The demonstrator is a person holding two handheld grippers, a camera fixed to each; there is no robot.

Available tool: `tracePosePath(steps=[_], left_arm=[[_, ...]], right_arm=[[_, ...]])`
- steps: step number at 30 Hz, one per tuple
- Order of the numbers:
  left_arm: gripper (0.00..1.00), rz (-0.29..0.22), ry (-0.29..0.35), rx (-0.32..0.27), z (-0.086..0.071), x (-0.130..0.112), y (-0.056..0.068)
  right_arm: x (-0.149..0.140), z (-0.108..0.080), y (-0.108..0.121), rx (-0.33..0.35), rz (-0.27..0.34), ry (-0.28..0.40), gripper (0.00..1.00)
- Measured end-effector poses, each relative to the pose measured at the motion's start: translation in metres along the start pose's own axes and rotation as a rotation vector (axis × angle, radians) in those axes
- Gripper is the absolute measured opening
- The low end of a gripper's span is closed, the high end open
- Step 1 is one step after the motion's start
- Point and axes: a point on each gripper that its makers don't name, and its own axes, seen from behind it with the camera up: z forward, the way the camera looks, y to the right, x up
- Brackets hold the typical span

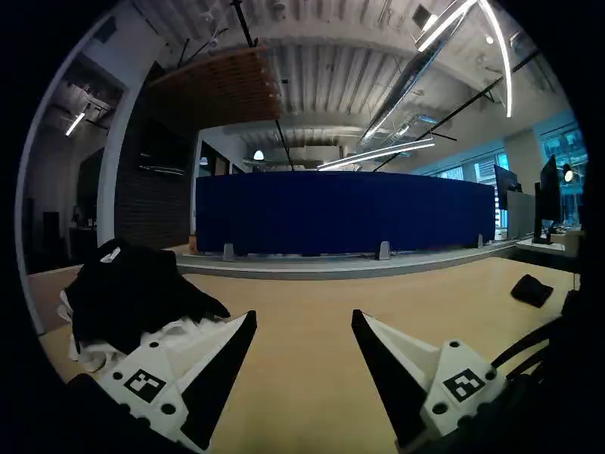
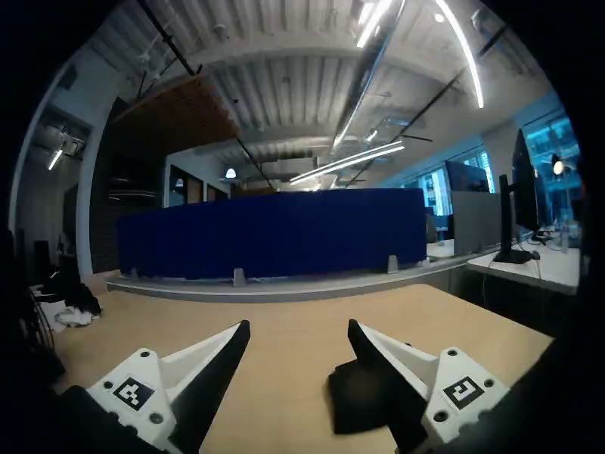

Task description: Fold towel

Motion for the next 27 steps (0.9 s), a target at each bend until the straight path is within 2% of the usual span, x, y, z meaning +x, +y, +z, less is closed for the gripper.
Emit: tracePosePath(steps=[9, 20, 27], left_arm=[[0.93, 0.000, 0.000, 0.000, 0.000, 0.000, 0.000], [0.93, 0.000, 0.000, 0.000, 0.000, 0.000, 0.000], [0.93, 0.000, 0.000, 0.000, 0.000, 0.000, -0.001]], right_arm=[[-0.015, 0.002, 0.005, -0.006, 0.047, -0.013, 1.00], [-0.029, 0.002, 0.008, -0.003, 0.069, -0.019, 1.00], [-0.033, 0.003, 0.000, 0.002, 0.037, -0.019, 1.00]])
